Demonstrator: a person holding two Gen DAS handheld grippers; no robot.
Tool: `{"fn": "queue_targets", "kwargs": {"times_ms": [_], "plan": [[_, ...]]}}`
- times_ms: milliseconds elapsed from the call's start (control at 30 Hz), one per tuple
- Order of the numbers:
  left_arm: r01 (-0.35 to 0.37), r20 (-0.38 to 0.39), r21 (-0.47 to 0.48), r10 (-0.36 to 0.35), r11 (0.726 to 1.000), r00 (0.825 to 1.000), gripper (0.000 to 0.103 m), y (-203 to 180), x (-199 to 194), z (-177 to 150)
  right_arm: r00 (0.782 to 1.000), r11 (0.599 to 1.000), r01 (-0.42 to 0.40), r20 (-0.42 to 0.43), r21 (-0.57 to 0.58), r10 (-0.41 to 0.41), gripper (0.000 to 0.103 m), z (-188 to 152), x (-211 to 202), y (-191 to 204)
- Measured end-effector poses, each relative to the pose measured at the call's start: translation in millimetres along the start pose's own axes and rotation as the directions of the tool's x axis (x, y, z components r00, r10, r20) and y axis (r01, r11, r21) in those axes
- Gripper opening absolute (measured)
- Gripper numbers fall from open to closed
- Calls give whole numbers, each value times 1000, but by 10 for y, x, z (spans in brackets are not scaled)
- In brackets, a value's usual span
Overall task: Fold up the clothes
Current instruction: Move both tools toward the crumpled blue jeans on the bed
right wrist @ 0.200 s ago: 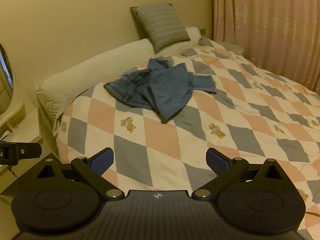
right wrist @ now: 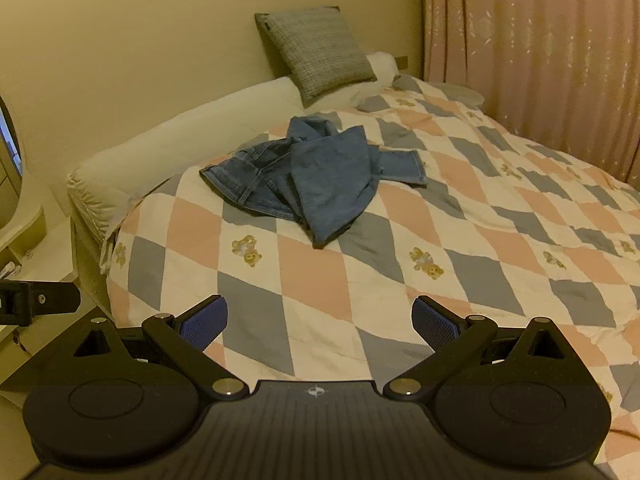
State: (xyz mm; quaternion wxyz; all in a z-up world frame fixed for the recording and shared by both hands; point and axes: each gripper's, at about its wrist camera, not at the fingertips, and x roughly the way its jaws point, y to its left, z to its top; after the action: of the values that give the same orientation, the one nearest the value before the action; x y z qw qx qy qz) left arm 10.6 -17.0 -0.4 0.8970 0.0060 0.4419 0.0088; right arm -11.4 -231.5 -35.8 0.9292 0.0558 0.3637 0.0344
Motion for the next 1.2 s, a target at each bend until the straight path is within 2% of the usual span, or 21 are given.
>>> {"fn": "queue_targets", "kwargs": {"times_ms": [100, 200, 400, 633, 800, 933, 1100, 1200], "plan": [[-10, -6, -2, 10, 1000, 1000, 102, -102, 27, 25, 1000, 1000, -18, -7, 4, 18, 101, 30, 9, -76], [10, -3, -30, -10, 1000, 1000, 102, -169, 107, 12, 999, 999, -36, -13, 7, 36, 101, 61, 20, -155], [4, -6, -65, -4, 998, 1000, 102, -265, 228, -39, 999, 999, -32, -17, -41, 32, 101, 167, 242, -383], [13, -2, -89, -14, 996, 1000, 102, -274, 266, 18, 997, 994, -75, -20, -77, 74, 101, 275, 404, -385], [-6, -12, -91, 5, 996, 1000, 102, -226, 400, 64, 995, 992, -94, -31, -89, 92, 101, 343, 540, -339], [6, -42, -88, -9, 996, 999, 102, -157, 642, 140, 995, 992, -94, -42, -84, 91, 101, 385, 700, -300], [68, -99, -91, -77, 994, 992, 102, -32, 1145, 280, 998, 995, -47, -52, -93, 43, 101, 381, 1020, -294], [118, -94, -90, -127, 989, 987, 102, 90, 1538, 432, 999, 995, -11, -53, -101, 5, 101, 335, 1276, -287]]}}
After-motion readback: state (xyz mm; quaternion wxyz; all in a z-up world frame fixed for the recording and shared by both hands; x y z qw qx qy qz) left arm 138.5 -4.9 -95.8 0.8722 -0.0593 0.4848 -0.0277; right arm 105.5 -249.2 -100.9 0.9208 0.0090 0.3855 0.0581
